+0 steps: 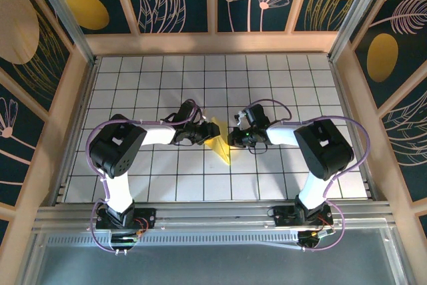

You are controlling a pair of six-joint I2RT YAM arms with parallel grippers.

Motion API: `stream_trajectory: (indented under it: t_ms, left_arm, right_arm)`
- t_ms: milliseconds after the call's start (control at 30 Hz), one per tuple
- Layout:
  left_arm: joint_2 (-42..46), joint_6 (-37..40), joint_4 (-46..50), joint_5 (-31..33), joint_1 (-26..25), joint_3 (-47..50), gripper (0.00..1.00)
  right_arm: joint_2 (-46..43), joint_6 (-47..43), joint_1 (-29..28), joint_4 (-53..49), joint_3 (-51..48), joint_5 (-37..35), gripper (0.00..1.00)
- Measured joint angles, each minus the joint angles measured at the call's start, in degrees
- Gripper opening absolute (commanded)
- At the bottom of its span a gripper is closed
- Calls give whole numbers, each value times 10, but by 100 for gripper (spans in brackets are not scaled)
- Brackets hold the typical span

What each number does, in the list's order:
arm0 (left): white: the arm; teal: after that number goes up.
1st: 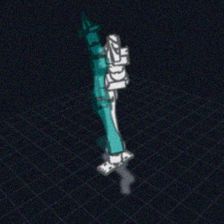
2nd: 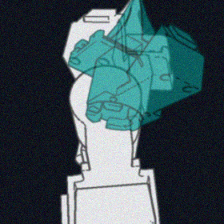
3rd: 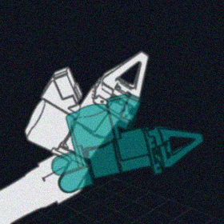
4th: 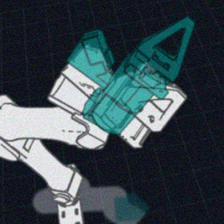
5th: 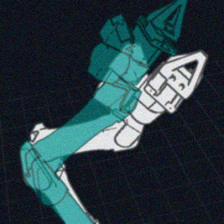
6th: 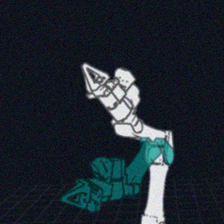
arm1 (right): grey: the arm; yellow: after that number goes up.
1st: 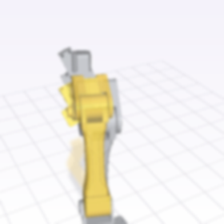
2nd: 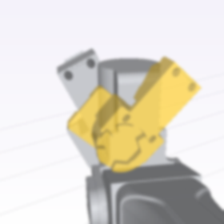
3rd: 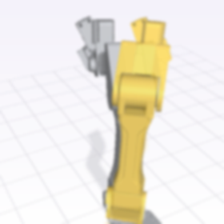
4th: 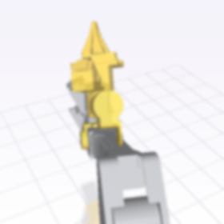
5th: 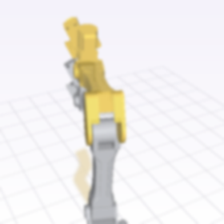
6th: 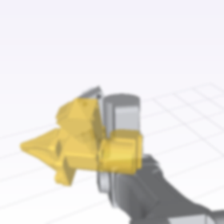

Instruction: Fold a paper plane with a square sheet of paper (fold left side to right side)

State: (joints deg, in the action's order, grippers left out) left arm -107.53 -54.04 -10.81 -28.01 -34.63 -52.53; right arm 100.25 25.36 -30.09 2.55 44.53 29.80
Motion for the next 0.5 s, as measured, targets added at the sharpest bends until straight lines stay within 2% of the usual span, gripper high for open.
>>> stream_trajectory:
  t_ms: [367, 500]
  left_arm:
    - [14, 33, 57, 49, 0, -18, 46]
    - [26, 44, 63, 53, 0, -18, 37]
  right_arm:
    - [0, 0, 0, 0, 1, 0, 0]
    - [0, -2, 0, 0, 1, 0, 0]
